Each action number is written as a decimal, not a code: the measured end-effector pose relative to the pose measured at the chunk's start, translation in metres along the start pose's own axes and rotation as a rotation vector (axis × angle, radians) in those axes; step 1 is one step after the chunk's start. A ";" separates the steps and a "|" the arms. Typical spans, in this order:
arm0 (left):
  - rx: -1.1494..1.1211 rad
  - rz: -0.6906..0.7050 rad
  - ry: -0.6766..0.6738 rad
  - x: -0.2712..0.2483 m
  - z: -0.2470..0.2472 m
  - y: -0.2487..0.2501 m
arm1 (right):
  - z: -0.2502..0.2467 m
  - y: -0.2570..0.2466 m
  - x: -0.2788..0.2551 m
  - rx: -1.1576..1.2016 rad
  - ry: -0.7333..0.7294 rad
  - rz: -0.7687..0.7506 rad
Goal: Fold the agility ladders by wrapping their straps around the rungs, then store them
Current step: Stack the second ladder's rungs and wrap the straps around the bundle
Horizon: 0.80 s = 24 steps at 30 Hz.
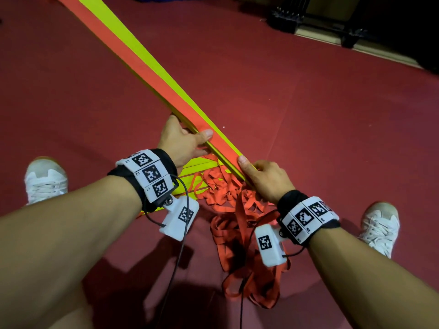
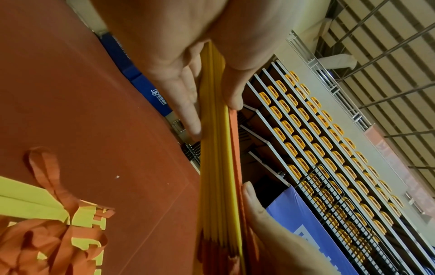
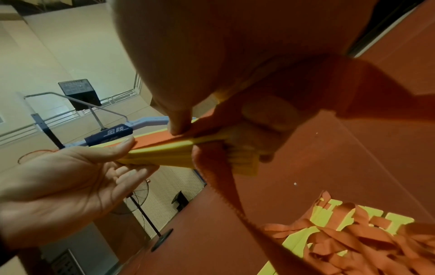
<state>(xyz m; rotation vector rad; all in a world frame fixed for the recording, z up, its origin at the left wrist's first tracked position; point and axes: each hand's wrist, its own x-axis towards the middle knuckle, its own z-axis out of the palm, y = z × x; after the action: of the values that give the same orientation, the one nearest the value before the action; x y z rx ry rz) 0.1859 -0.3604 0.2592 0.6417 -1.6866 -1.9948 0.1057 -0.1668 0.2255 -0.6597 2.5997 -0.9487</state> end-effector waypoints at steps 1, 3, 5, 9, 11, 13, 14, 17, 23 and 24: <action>0.006 -0.011 0.008 0.000 0.000 0.000 | 0.001 0.001 0.001 -0.020 0.011 -0.010; 0.003 -0.033 0.021 0.000 0.000 0.000 | 0.000 0.001 0.001 -0.023 0.023 -0.016; -0.034 -0.058 0.031 0.000 0.000 0.001 | 0.000 0.001 0.001 0.016 0.033 -0.021; -0.091 -0.118 0.039 0.001 0.000 0.001 | -0.003 0.002 0.001 0.086 0.052 -0.068; -0.103 -0.138 0.034 0.001 -0.001 0.000 | -0.005 0.003 0.001 0.099 0.062 -0.085; -0.117 -0.153 0.023 0.001 -0.001 -0.001 | -0.007 0.003 0.000 0.103 0.076 -0.091; -0.124 -0.161 0.022 0.001 -0.001 -0.001 | -0.007 0.002 -0.001 0.101 0.081 -0.093; -0.139 -0.187 0.028 0.001 -0.003 -0.001 | -0.010 0.000 -0.002 0.109 0.080 -0.103; -0.216 -0.240 0.059 0.003 -0.007 0.000 | -0.022 -0.003 0.000 0.354 -0.015 -0.122; -0.230 -0.255 0.065 0.004 -0.008 -0.001 | -0.024 -0.003 0.000 0.380 -0.009 -0.121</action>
<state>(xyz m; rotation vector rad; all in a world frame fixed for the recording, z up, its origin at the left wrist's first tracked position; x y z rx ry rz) 0.1878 -0.3685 0.2571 0.8621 -1.3663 -2.2740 0.0969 -0.1563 0.2452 -0.7176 2.2959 -1.4242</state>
